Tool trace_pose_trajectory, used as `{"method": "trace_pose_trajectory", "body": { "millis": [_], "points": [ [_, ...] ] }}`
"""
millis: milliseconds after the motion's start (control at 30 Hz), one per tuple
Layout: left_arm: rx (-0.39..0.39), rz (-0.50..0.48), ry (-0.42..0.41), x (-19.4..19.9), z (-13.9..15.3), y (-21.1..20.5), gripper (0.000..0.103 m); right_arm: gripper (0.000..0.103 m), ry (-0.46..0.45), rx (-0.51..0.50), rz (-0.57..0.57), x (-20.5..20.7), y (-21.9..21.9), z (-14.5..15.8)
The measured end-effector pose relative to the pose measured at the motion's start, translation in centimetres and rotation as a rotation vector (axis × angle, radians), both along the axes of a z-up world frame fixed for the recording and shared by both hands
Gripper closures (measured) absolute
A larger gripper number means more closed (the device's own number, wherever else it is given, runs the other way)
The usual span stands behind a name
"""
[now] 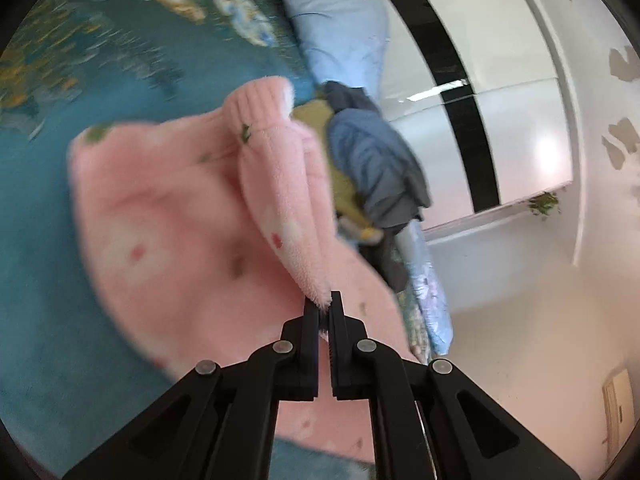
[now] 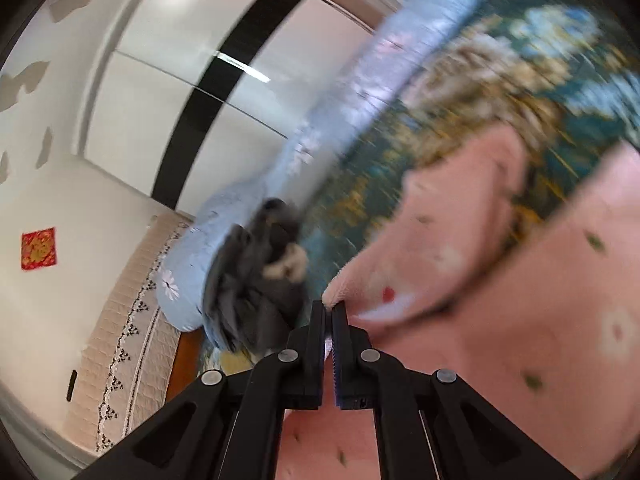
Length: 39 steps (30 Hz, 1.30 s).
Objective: Fold clothes
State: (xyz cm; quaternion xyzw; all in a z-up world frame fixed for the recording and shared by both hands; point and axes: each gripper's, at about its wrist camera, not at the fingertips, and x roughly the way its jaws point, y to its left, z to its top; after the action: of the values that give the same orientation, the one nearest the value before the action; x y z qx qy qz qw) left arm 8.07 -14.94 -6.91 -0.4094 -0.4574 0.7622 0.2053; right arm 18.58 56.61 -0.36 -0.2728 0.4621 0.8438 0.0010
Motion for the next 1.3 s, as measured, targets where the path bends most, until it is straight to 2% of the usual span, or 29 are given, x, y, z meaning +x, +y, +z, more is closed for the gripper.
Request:
{"method": "trace_pose_trajectory", "body": {
  "millis": [67,200,300,400,433,500,533,567,667,767,800,833,867,900,1000,1033,1100,1133,1200,1300],
  "points": [
    [0.007,0.006,-0.028,0.8,-1.0,-0.1,0.1,0.1,-0.027,-0.009,-0.014,1.1,0.1,-1.5],
    [-0.055,0.011,-0.069,2.0,-2.2,0.2,0.1,0.1,-0.072,-0.043,-0.05,2.6,0.2,-4.7],
    [-0.091,0.02,-0.084,2.2,-2.8,0.2,0.1,0.1,-0.099,-0.117,-0.065,3.1,0.3,-7.2],
    [-0.084,0.04,-0.085,1.9,-2.8,-0.3,0.099,0.1,-0.079,-0.115,-0.061,3.2,0.5,-7.1],
    [-0.09,0.048,-0.081,1.7,-2.6,-0.5,0.096,0.1,-0.07,-0.103,-0.056,3.2,0.4,-6.9],
    [-0.097,0.08,-0.064,1.6,-1.9,-1.2,0.083,0.099,-0.056,-0.083,-0.048,3.3,0.2,-6.5],
    [-0.102,0.098,-0.062,1.2,-1.6,-1.5,0.072,0.099,-0.057,-0.084,-0.046,3.2,0.2,-6.6],
    [-0.107,0.117,-0.061,0.9,-1.3,-1.9,0.067,0.099,-0.058,-0.085,-0.044,3.2,0.2,-6.6],
    [-0.141,0.135,-0.077,-1.2,-1.2,-2.5,0.062,0.099,-0.062,-0.089,-0.038,3.1,0.1,-6.7],
    [-0.14,0.165,-0.146,-2.7,-2.2,-2.8,0.065,0.099,-0.066,-0.092,-0.032,2.9,0.0,-6.8],
    [-0.139,0.181,-0.163,-3.0,-2.3,-3.0,0.071,0.099,-0.068,-0.094,-0.031,2.9,0.0,-6.8],
    [-0.154,0.175,-0.164,-3.4,-1.9,-2.9,0.092,0.099,-0.068,-0.095,-0.028,2.9,0.0,-6.9],
    [-0.17,0.169,-0.165,-3.8,-1.5,-2.8,0.1,0.099,-0.067,-0.097,-0.027,2.8,0.0,-6.9],
    [-0.189,0.16,-0.141,-3.9,-0.8,-2.6,0.099,0.099,-0.068,-0.097,-0.028,2.8,0.0,-6.9],
    [-0.228,0.147,0.07,-2.7,4.0,-2.4,0.099,0.099,-0.068,-0.096,-0.026,2.8,0.0,-7.0],
    [-0.192,0.151,0.132,-1.9,5.3,-3.2,0.098,0.099,-0.068,-0.094,-0.026,2.8,-0.1,-6.9],
    [-0.158,0.165,0.163,-1.0,6.2,-4.2,0.098,0.099,-0.067,-0.089,-0.026,2.7,-0.2,-6.9],
    [-0.15,0.176,0.15,-0.3,5.8,-4.8,0.098,0.099,-0.067,-0.087,-0.026,2.7,-0.2,-6.8],
    [-0.155,0.192,0.064,1.1,3.3,-6.2,0.098,0.099,-0.068,-0.081,-0.026,2.6,-0.3,-6.8],
    [-0.087,0.215,-0.106,2.1,-1.8,-7.4,0.098,0.099,-0.069,-0.076,-0.025,2.6,-0.3,-6.8]
  ]
}}
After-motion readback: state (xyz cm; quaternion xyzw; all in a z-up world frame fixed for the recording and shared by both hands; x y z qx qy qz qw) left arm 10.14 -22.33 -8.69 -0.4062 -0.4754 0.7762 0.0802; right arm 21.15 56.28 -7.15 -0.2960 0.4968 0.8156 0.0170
